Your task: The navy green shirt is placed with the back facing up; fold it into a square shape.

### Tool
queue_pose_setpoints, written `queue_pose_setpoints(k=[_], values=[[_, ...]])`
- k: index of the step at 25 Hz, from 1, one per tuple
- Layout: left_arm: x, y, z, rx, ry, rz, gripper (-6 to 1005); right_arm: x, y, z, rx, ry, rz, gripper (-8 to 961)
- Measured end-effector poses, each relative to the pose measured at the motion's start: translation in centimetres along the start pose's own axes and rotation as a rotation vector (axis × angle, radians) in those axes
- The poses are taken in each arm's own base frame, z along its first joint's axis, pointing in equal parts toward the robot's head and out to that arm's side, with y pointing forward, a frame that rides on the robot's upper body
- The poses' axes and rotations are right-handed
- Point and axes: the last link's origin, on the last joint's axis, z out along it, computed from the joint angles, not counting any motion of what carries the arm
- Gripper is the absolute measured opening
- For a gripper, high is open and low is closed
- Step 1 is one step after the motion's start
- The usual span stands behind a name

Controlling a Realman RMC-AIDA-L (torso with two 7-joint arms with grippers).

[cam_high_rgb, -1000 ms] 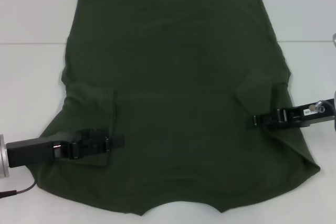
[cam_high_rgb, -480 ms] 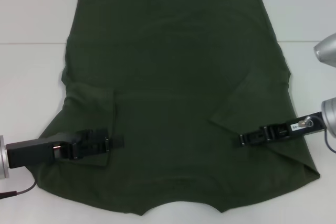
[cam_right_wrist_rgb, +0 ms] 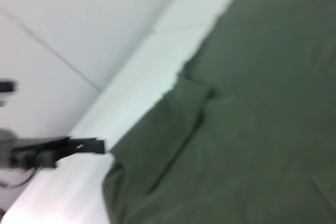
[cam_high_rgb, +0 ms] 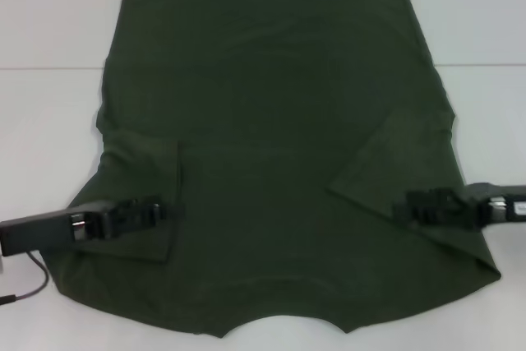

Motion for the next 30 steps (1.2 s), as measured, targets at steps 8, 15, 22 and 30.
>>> queue_pose_setpoints(k=[8,15,22,30], values=[[2.0,-0.2,-3.8,0.084,0.019,-0.174,935,4.4,1.9,-2.0,-0.080,-0.204,-0.346,790],[3.2,-0.9,-7.1,0.222,-0.099,-0.338,935,6.1,1.3,-2.3,0.005,-0.230,-0.490,789],[4.0,-2.1,-8.1,0.361,-0.155,-0.351,935,6.3,1.0,-1.5,0.052,-0.226,-0.605,790],[4.6,-3.4,-7.4,0.472,-0.233,-0.314,935,6.4,1.1,-1.3,0.047,-0.217,-0.619,789]])
